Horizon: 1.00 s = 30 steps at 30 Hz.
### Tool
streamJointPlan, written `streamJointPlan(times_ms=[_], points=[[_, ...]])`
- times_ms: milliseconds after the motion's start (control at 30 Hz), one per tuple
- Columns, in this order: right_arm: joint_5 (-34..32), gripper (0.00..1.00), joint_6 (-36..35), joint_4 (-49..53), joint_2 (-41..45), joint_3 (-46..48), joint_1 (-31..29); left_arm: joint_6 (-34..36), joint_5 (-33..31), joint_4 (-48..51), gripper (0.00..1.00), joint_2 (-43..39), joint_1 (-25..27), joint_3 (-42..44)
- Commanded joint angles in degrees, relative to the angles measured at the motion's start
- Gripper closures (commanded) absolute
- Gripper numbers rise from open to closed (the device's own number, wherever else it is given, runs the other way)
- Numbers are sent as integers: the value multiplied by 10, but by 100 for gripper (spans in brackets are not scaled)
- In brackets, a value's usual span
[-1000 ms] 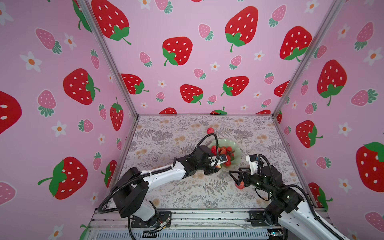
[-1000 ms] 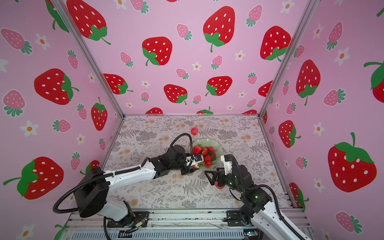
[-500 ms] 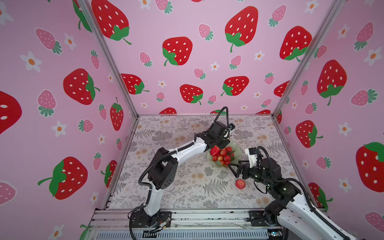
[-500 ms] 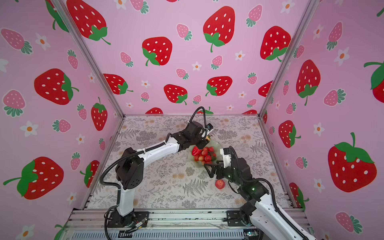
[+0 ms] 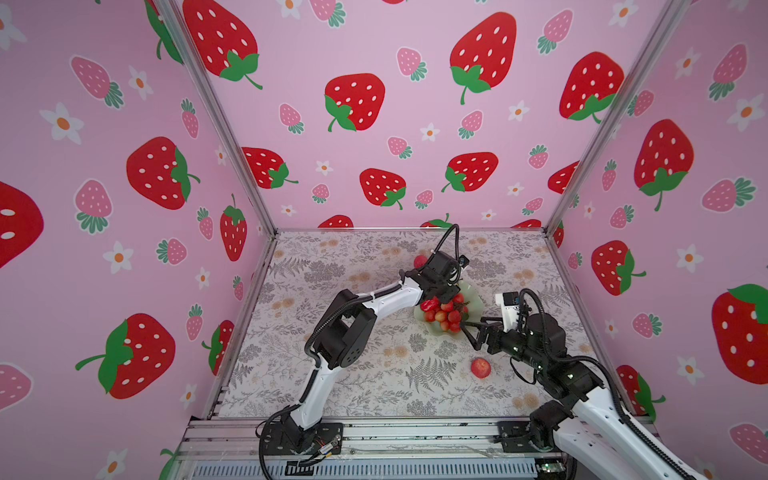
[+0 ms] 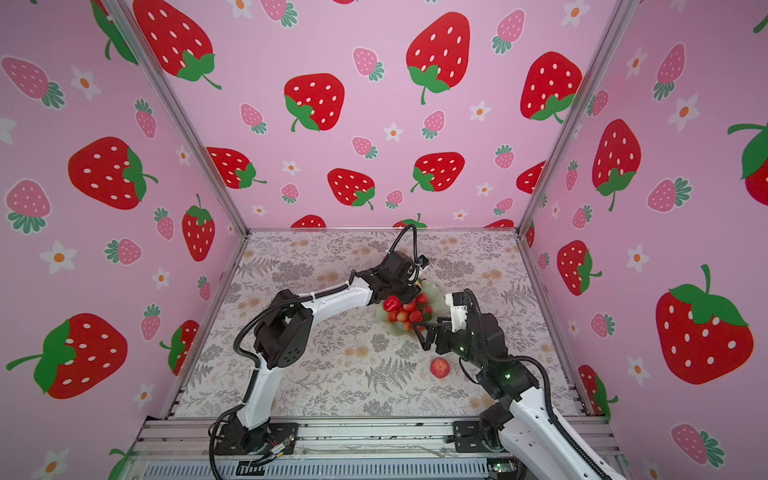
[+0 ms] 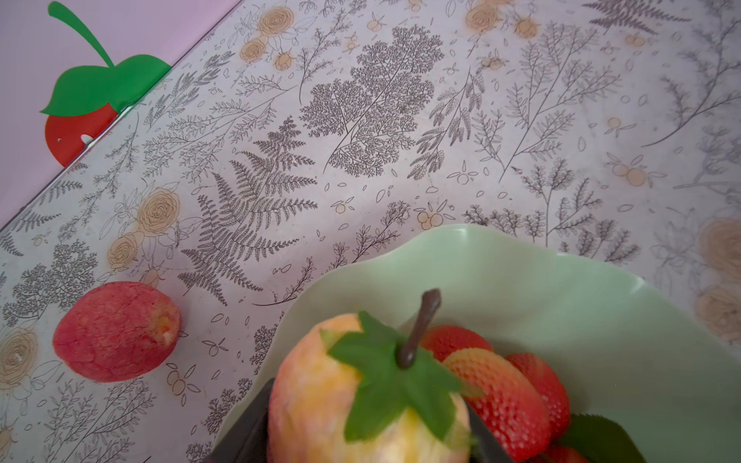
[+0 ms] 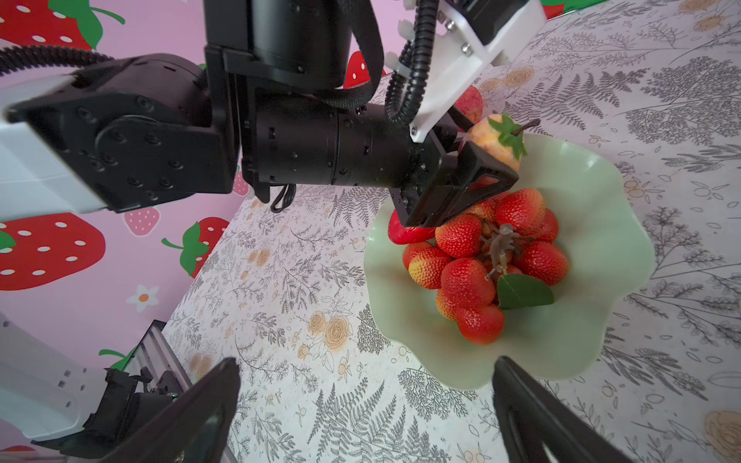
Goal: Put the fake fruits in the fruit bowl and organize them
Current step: 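Carry the peach with the left gripper into the bowl and release, then reach the left gripper to the round red fruit beyond the bowl and grasp it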
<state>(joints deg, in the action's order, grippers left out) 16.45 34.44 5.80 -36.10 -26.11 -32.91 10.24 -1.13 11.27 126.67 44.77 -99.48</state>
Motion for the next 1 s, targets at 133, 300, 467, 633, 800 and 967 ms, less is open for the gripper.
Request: streamJointPlan(times_ms=[133, 300, 467, 633, 800, 967], points=[[-2, 1, 1, 19, 28, -14, 4, -9, -17, -24, 40, 21, -2, -38], [-4, 1, 4, 27, 35, -13, 5, -9, -11, -39, 32, 11, -2, -27], [-3, 1, 9, 27, 37, -14, 5, -8, 7, -58, 30, -10, -2, -10], [-4, 1, 9, 28, 41, -17, 5, -7, 15, -69, 23, -44, -2, 8], [-4, 1, 2, 31, 21, -21, 5, -3, 4, -101, 22, -106, -17, 54], [-24, 1, -21, 34, -21, -54, 5, -10, -41, -70, 21, -101, -65, 47]])
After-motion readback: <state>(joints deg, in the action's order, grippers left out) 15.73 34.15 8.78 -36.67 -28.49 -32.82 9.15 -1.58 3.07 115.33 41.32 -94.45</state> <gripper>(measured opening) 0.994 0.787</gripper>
